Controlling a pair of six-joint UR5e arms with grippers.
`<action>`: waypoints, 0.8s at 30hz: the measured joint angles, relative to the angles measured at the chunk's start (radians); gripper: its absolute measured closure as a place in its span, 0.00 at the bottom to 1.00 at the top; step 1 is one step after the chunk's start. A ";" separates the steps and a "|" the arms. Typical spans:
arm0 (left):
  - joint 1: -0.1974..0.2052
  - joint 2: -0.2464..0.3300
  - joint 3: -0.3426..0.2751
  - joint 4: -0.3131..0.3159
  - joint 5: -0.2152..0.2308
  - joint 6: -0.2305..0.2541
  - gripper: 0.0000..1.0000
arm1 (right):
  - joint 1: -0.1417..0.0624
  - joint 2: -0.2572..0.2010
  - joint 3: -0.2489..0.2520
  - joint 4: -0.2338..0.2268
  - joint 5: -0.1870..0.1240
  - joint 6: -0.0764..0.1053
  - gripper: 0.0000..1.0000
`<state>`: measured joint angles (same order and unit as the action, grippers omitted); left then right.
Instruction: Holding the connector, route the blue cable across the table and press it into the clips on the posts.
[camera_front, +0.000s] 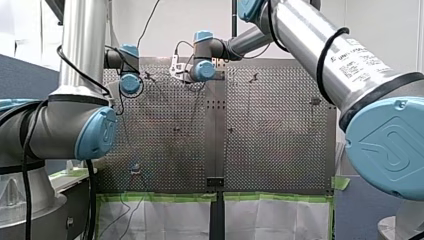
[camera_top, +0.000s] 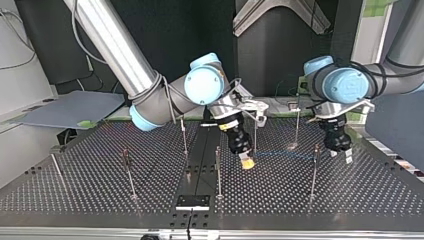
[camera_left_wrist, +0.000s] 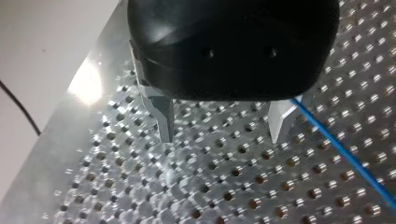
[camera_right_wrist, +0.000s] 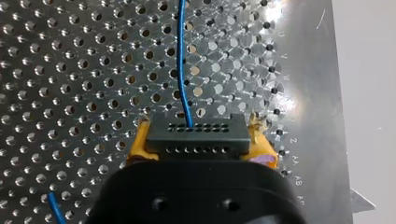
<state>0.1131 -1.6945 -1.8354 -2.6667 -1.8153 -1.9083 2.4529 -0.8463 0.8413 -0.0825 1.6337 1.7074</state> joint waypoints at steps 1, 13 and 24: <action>-0.002 0.006 -0.006 -0.008 0.004 -0.001 0.00 | -0.001 0.000 0.000 0.000 0.000 0.000 1.00; -0.016 0.126 -0.088 -0.134 0.054 -0.020 0.00 | -0.008 0.020 0.000 0.005 -0.001 0.000 1.00; -0.034 0.234 -0.125 -0.245 0.077 -0.023 0.00 | -0.010 0.025 0.000 0.007 -0.001 0.000 1.00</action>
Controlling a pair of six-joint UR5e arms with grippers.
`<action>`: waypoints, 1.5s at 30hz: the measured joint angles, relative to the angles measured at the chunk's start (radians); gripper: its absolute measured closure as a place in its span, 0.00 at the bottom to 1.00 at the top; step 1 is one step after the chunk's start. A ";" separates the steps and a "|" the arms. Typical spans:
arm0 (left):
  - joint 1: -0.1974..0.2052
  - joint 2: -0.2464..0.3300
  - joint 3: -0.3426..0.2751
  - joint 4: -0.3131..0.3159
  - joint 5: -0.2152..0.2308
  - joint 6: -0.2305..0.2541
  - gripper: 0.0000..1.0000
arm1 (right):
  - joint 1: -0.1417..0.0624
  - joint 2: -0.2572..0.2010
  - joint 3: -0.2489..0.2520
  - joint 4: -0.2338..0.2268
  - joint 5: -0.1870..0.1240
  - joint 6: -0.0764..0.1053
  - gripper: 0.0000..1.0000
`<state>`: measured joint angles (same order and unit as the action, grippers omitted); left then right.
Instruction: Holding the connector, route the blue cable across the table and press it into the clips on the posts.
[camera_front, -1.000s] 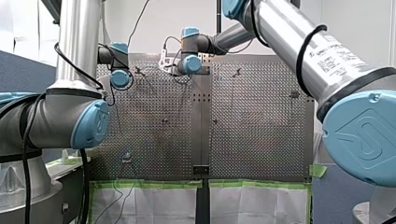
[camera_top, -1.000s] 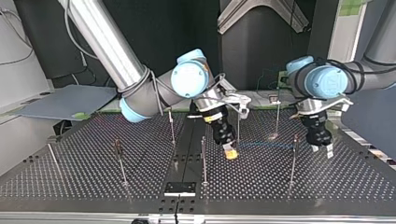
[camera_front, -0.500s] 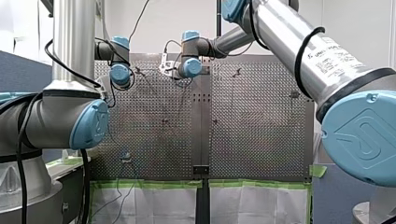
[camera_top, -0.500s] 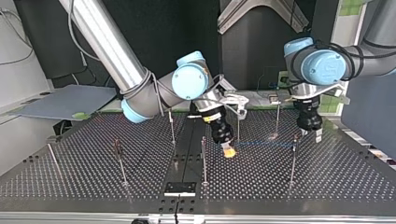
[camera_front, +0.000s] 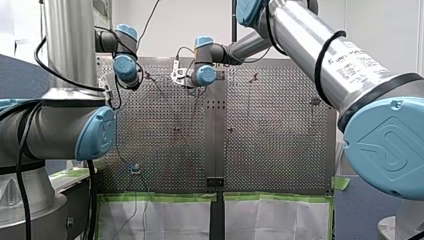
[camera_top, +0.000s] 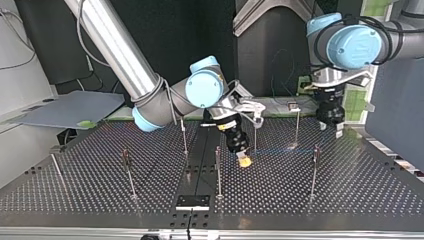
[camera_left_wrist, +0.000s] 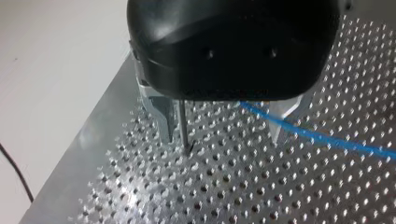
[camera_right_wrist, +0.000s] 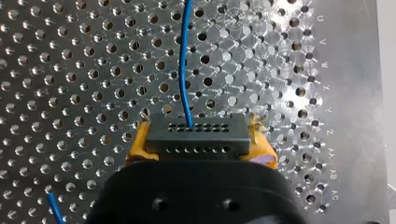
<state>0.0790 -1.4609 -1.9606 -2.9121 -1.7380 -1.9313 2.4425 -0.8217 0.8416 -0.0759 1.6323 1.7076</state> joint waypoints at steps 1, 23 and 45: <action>-0.002 0.008 -0.004 -0.009 0.007 0.000 0.00 | -0.001 0.000 0.000 0.000 0.000 0.000 1.00; -0.076 0.080 -0.019 -0.110 0.098 0.135 0.00 | -0.014 0.003 0.000 0.001 0.001 0.000 1.00; -0.272 -0.093 0.141 0.019 -0.040 0.165 0.00 | -0.026 0.007 0.000 0.002 -0.005 -0.002 1.00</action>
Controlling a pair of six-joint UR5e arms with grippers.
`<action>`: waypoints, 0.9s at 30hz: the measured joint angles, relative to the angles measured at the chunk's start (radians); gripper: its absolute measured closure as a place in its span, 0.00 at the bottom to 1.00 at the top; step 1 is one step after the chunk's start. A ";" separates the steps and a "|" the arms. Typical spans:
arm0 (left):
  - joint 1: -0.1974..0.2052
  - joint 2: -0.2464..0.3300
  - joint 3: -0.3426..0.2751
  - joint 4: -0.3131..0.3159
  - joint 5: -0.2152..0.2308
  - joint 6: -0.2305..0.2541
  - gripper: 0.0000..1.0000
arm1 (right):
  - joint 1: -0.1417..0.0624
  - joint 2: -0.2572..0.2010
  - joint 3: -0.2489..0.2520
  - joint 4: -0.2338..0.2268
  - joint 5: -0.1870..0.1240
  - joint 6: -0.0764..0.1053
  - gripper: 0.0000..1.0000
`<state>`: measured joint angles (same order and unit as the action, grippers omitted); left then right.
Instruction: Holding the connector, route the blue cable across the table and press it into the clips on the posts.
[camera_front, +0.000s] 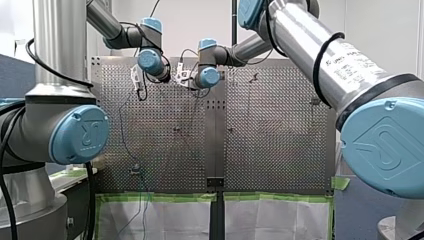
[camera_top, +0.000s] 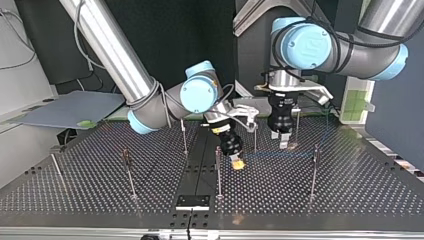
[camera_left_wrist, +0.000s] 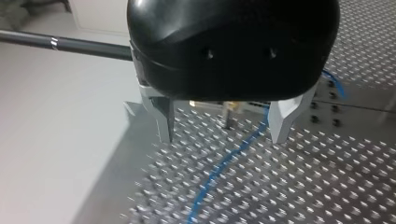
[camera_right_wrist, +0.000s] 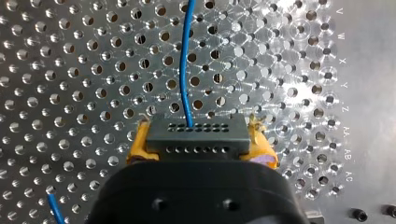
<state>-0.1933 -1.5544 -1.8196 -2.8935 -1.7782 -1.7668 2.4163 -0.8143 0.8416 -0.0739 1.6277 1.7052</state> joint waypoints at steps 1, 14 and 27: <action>-0.002 -0.008 0.003 -0.001 -0.009 0.002 0.00 | -0.001 0.000 0.000 0.000 0.000 0.000 1.00; 0.020 -0.055 0.060 0.007 -0.137 0.024 0.00 | -0.008 0.003 0.000 0.001 -0.001 -0.005 1.00; 0.051 -0.098 0.099 0.046 -0.106 0.025 0.00 | -0.009 0.004 0.000 0.005 -0.001 -0.006 1.00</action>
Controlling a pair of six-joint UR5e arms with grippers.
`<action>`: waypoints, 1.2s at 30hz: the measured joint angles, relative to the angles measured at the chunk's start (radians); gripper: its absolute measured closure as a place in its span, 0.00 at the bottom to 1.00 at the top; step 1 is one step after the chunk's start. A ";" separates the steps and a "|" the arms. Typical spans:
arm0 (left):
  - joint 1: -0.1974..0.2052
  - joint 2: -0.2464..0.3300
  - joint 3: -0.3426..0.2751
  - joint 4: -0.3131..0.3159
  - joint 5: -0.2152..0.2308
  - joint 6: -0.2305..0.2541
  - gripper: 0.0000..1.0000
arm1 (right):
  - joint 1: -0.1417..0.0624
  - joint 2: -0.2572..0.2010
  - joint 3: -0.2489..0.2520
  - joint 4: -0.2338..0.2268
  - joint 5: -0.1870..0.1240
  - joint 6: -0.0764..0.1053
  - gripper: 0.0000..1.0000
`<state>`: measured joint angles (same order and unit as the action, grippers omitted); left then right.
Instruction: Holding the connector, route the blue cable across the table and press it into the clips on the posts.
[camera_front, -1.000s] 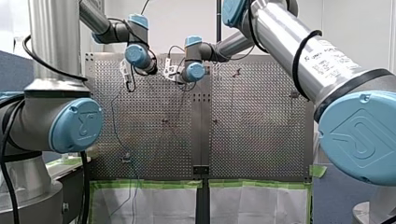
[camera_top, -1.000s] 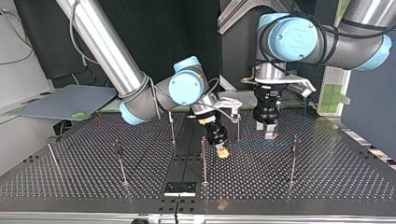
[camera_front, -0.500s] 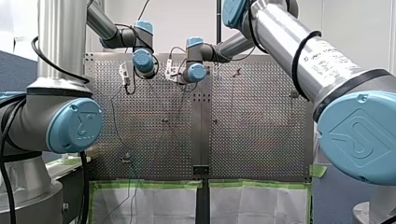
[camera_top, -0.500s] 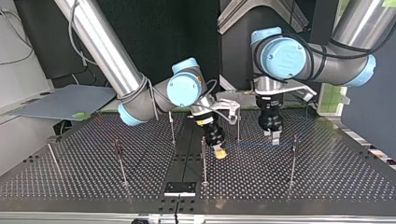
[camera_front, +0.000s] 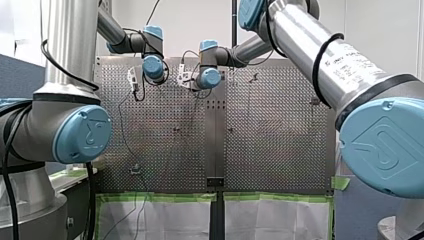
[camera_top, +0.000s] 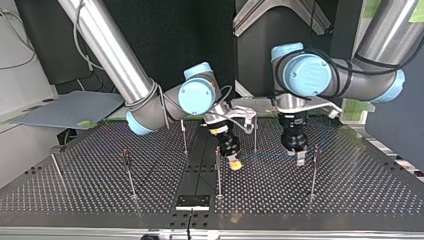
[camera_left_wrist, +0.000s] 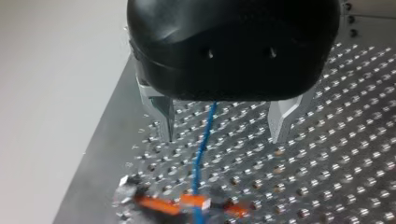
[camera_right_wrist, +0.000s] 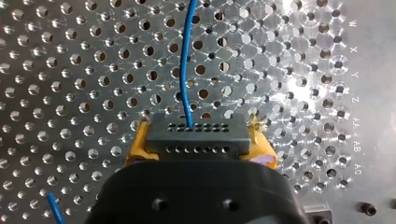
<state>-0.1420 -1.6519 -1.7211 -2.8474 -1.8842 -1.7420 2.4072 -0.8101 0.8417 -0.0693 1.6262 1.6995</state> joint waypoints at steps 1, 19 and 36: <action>0.004 -0.001 0.004 0.004 0.001 0.000 0.00 | 0.000 0.000 0.000 0.001 0.000 0.000 1.00; 0.016 -0.001 0.016 0.019 0.002 -0.016 0.89 | 0.001 0.001 0.000 0.005 0.000 -0.001 1.00; -0.012 0.000 -0.027 -0.025 -0.057 0.004 1.00 | 0.001 0.003 0.056 0.010 0.004 -0.004 1.00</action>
<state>-0.1538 -1.6514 -1.7477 -2.8724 -1.9417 -1.7380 2.4083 -0.8073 0.8978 -0.0589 1.6299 1.6958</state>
